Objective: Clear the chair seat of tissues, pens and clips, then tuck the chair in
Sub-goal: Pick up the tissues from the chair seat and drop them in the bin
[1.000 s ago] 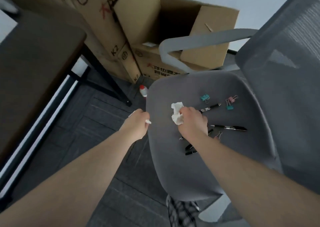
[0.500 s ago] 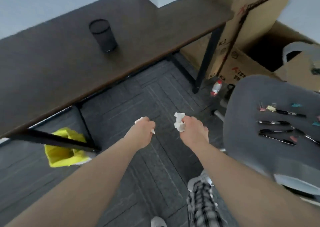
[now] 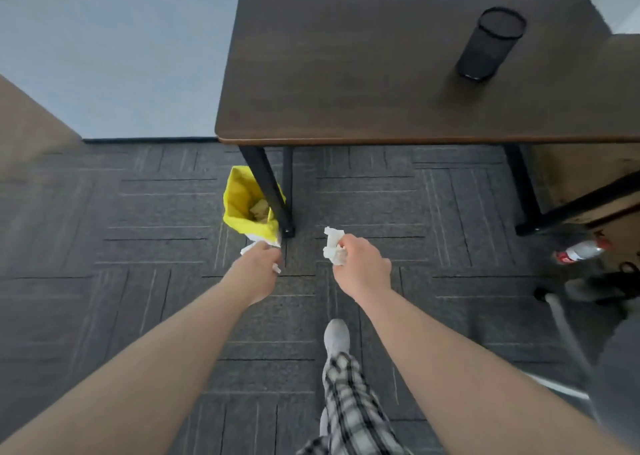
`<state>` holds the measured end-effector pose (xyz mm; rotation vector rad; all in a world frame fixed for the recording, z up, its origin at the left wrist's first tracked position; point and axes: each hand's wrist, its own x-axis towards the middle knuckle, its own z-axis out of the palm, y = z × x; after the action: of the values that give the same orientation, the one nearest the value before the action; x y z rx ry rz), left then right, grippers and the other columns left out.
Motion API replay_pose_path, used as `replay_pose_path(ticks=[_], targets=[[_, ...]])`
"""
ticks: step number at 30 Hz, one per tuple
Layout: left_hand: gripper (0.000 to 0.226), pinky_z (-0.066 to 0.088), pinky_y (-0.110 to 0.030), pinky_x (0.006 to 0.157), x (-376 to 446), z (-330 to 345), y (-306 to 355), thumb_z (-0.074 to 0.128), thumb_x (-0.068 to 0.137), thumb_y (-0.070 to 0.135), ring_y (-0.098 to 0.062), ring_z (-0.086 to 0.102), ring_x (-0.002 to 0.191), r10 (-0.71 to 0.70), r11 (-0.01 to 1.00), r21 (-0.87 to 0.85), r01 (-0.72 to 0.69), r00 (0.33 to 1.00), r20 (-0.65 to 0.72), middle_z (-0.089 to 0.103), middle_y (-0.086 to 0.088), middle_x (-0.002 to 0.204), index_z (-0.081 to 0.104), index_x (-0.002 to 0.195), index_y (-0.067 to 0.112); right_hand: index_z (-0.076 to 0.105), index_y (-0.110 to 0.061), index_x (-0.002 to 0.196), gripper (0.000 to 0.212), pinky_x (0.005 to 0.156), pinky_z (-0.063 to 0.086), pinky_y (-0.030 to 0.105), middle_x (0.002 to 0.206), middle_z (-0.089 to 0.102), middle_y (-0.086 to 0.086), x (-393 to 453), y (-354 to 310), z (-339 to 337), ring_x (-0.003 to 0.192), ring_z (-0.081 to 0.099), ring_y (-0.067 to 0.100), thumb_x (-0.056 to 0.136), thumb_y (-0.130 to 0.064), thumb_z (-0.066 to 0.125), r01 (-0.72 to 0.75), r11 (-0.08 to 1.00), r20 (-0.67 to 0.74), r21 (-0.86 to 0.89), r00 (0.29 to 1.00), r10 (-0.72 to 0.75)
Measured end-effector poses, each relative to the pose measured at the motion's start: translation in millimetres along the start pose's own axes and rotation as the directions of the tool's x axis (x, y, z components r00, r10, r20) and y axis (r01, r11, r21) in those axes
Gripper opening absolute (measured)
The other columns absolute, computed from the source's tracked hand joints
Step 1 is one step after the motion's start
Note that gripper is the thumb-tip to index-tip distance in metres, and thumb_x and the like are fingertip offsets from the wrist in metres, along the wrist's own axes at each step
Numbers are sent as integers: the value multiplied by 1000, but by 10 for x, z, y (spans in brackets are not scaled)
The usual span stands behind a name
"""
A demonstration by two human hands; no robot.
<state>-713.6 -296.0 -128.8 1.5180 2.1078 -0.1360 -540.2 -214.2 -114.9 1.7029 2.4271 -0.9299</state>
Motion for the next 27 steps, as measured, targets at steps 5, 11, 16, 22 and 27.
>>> replay_pose_path(ticks=[5, 11, 16, 22, 27], targets=[[25, 47, -37, 87, 248, -42, -530, 48, 91, 9, -29, 55, 108, -76, 996, -38, 79, 994, 80, 47, -7, 124, 58, 114, 10, 54, -18, 112, 27, 84, 40, 42, 107, 58, 3, 459, -422, 422, 103, 56, 27, 86, -11, 50, -18, 1000, 131, 5, 991, 17], [26, 46, -37, 92, 927, -338, -1062, 47, 91, 6, -25, 47, 116, -60, 998, -19, 63, 992, 113, 51, -7, 119, 58, 114, 8, 54, -17, 115, 28, 83, 50, 45, 110, 57, 7, 1293, -1016, 666, 104, 56, 30, 87, -13, 54, 33, 999, 234, -8, 972, -31], [24, 48, -40, 88, 1318, -467, -1492, 52, 89, 7, -29, 53, 108, -98, 985, -134, 110, 991, 95, 49, -9, 119, 58, 112, 9, 55, -15, 116, 30, 73, 52, 37, 109, 61, 9, 1792, -1433, 896, 97, 60, 29, 86, -17, 59, 74, 997, 253, -6, 965, -70], [30, 50, -41, 84, 1782, -401, -2216, 53, 87, 6, -33, 56, 104, -143, 958, -230, 171, 980, 135, 45, -8, 125, 58, 116, 12, 54, -12, 120, 32, 69, 43, 30, 113, 60, 10, 2243, -1844, 1351, 99, 60, 28, 90, -19, 58, 59, 997, 298, -52, 954, -41], [27, 48, -38, 81, 2355, -234, -2770, 50, 89, 6, -34, 55, 103, -72, 966, -232, 115, 980, 188, 45, -10, 123, 56, 115, 11, 57, -13, 115, 28, 76, 52, 41, 114, 61, 11, 2705, -2162, 1843, 100, 59, 32, 87, -15, 59, -48, 998, 269, -42, 961, 58]])
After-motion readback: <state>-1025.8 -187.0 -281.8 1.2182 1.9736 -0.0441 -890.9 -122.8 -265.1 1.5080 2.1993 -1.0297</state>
